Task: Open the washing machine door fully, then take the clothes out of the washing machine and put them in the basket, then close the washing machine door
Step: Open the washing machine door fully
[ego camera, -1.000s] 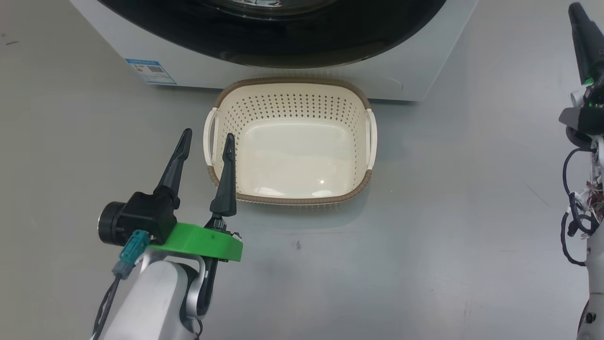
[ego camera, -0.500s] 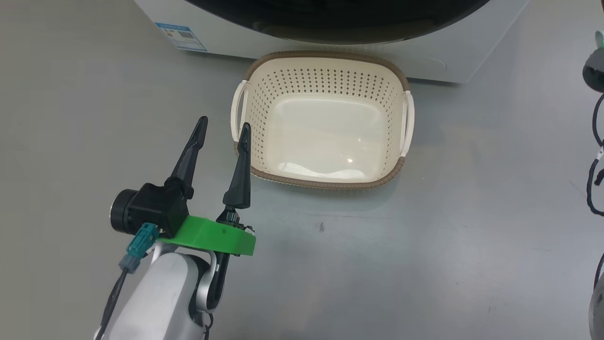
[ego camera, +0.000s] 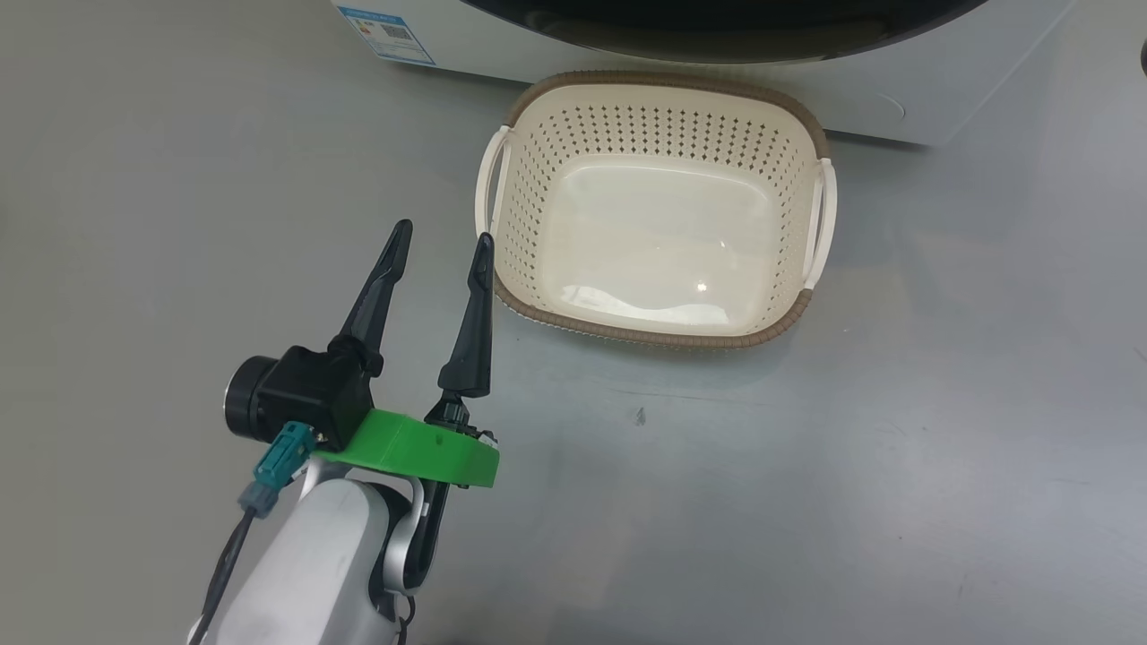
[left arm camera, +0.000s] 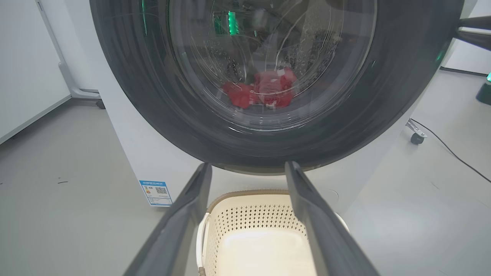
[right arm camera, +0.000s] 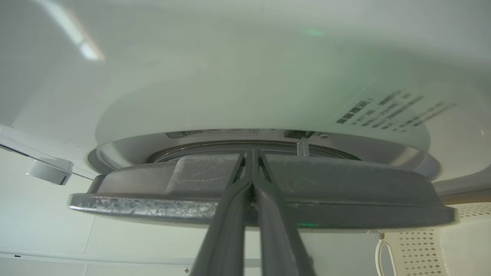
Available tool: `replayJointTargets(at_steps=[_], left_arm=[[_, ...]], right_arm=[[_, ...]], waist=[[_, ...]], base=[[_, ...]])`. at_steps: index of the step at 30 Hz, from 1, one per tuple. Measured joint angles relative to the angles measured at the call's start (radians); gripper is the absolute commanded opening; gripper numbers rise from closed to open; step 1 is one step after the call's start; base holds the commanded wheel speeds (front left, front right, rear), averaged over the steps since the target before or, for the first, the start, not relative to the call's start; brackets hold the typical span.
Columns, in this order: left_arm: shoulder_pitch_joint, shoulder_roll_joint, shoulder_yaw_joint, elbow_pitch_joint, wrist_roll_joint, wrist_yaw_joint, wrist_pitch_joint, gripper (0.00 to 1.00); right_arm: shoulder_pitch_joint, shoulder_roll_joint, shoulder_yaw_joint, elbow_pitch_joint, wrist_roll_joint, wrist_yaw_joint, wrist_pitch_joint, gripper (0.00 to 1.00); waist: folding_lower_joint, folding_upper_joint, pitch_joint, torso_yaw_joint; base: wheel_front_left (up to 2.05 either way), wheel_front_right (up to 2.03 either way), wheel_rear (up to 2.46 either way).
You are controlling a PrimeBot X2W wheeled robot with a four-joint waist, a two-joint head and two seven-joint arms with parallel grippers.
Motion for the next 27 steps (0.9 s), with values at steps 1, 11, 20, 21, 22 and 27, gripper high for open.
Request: replayJointTargets(at_steps=[1, 11, 20, 21, 22, 27], left_arm=[[0.0, 0.0, 0.0, 0.0, 0.0, 0.0, 0.0, 1.0], [-0.011, -0.001, -0.009, -0.002, -0.002, 0.002, 0.0, 1.0], [-0.016, -0.003, -0.026, -0.002, -0.005, 0.009, 0.0, 1.0], [-0.017, -0.003, -0.027, -0.002, -0.005, 0.009, 0.0, 1.0], [-0.018, -0.003, -0.028, -0.002, -0.005, 0.009, 0.0, 1.0], [-0.021, -0.003, -0.027, -0.002, -0.007, 0.009, 0.0, 1.0]], right_arm=[[-0.007, 0.0, 0.001, 0.006, 0.003, -0.001, 0.007, 0.0], [-0.067, -0.039, 0.006, 0.061, 0.005, -0.036, 0.046, 0.0], [-0.105, -0.053, 0.027, 0.105, 0.005, -0.069, 0.087, 0.0], [-0.108, -0.054, 0.029, 0.109, 0.005, -0.069, 0.094, 0.0], [-0.112, -0.055, 0.03, 0.113, 0.005, -0.069, 0.1, 0.0], [-0.123, -0.058, 0.032, 0.124, 0.008, -0.069, 0.118, 0.0]], waist=[[0.0, 0.0, 0.001, 0.001], [0.0, 0.0, 0.008, 0.012], [0.0, 0.0, 0.017, 0.027], [0.0, 0.0, 0.017, 0.028], [0.0, 0.0, 0.018, 0.029], [0.0, 0.0, 0.02, 0.034]], base=[[0.0, 0.0, 0.0], [0.0, 0.0, 0.0], [0.0, 0.0, 0.0], [0.0, 0.0, 0.0], [0.0, 0.0, 0.0], [0.0, 0.0, 0.0]])
